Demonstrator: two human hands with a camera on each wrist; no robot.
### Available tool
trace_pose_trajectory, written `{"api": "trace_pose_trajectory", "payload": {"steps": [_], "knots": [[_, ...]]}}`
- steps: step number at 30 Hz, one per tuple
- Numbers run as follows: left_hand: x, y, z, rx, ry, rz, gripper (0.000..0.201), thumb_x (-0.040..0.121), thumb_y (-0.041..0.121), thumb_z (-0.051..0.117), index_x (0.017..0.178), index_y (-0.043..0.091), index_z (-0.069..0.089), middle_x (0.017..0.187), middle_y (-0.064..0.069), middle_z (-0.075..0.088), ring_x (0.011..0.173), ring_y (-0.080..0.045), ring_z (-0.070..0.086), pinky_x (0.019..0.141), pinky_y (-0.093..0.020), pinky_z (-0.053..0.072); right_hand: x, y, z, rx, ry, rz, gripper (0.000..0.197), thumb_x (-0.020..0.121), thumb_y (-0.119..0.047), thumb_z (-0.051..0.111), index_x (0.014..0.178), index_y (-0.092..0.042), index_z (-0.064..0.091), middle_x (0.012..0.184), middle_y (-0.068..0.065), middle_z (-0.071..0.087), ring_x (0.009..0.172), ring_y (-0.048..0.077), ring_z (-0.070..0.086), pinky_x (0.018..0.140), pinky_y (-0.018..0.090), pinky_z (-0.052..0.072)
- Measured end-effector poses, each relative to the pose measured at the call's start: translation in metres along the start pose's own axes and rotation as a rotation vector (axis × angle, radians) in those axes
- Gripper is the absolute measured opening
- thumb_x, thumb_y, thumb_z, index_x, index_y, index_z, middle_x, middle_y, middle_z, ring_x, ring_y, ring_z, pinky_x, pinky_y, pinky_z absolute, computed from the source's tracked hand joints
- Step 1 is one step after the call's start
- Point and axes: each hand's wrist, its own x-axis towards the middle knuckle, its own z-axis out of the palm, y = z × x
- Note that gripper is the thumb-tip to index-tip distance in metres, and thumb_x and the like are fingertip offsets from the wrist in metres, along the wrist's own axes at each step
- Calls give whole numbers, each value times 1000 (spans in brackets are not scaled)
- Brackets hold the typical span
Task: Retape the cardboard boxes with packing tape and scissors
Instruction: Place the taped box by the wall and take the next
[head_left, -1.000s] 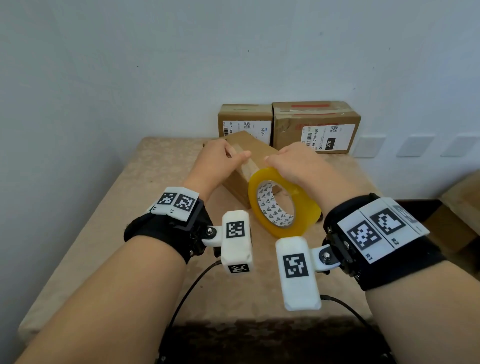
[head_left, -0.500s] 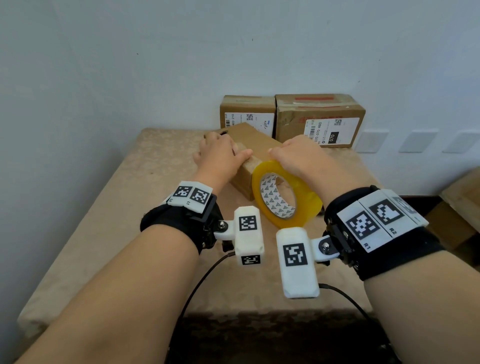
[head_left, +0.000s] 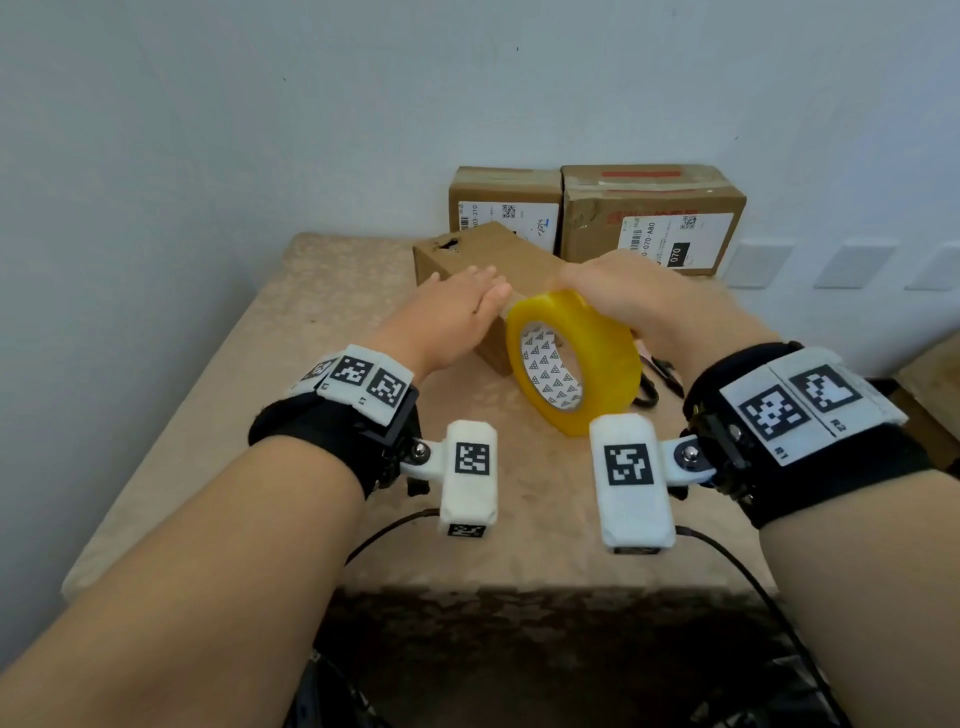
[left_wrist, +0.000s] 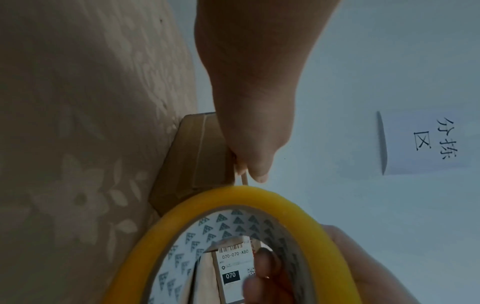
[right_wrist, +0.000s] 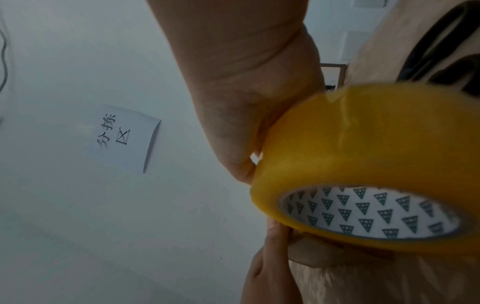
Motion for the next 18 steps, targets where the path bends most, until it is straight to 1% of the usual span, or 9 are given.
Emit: {"api": "trace_pose_trajectory", "payload": {"steps": [2, 3, 5, 6, 9, 11, 14, 16, 18], "knots": [[2, 1, 2, -24, -5, -18, 50, 104, 37, 15, 150, 18, 25, 158, 3, 18, 146, -11, 12, 117, -35, 5, -4, 6, -1, 44, -11, 23, 38, 91, -50, 54, 112, -19, 57, 98, 4, 59, 90, 21, 57, 91, 39, 48], [4, 2, 4, -35, -6, -25, 50, 104, 37, 15, 150, 18, 25, 158, 3, 18, 146, -11, 12, 117, -34, 5, -5, 9, -2, 63, -10, 31, 43, 90, -53, 54, 114, -18, 58, 102, 6, 62, 94, 24, 60, 94, 43, 48], [6, 3, 7, -36, -5, -27, 50, 104, 36, 17, 150, 17, 26, 158, 2, 18, 146, -11, 12, 117, -35, 7, -6, 13, -3, 53, -23, 36, 37, 91, -52, 54, 104, -18, 61, 101, 11, 67, 94, 28, 63, 94, 46, 50], [7, 3, 7, -32, -1, -25, 49, 104, 35, 18, 150, 17, 26, 158, 2, 19, 145, -11, 12, 117, -35, 8, -7, 14, -3, 17, -32, 44, 34, 91, -50, 54, 99, -18, 60, 99, 11, 66, 92, 26, 63, 91, 44, 51], [7, 2, 7, -50, 10, -14, 50, 104, 37, 22, 149, 16, 28, 157, 1, 21, 145, -12, 14, 118, -37, 11, -7, 14, -6, -72, -21, 73, 47, 90, -54, 55, 111, -13, 60, 100, 9, 66, 92, 25, 63, 89, 42, 51], [9, 4, 5, -31, 7, -12, 54, 102, 43, 27, 148, 15, 30, 157, -1, 23, 145, -15, 16, 118, -41, 14, -8, 13, -8, -93, 8, 79, 48, 92, -54, 52, 113, -12, 59, 101, 10, 67, 93, 26, 64, 90, 42, 51], [10, 9, 3, 62, 6, -15, 62, 97, 52, 34, 147, 15, 33, 156, -2, 25, 145, -18, 18, 117, -43, 16, -10, 14, -11, -65, -5, 97, 30, 95, -40, 46, 93, -13, 59, 99, 11, 67, 91, 26, 63, 91, 42, 50], [10, 11, 3, 68, 5, -7, 63, 96, 53, 36, 146, 14, 35, 156, -2, 26, 145, -18, 19, 117, -43, 17, -12, 13, -12, -91, -29, 71, 24, 96, -30, 43, 80, -16, 54, 89, 9, 62, 84, 22, 58, 81, 33, 48], [9, 14, 3, 53, -12, 10, 60, 97, 51, 38, 144, 14, 37, 155, -3, 28, 144, -18, 19, 117, -44, 18, -11, 11, -10, -136, -68, 59, 21, 99, -24, 41, 81, -16, 51, 80, 4, 51, 72, 16, 49, 67, 26, 41]]}}
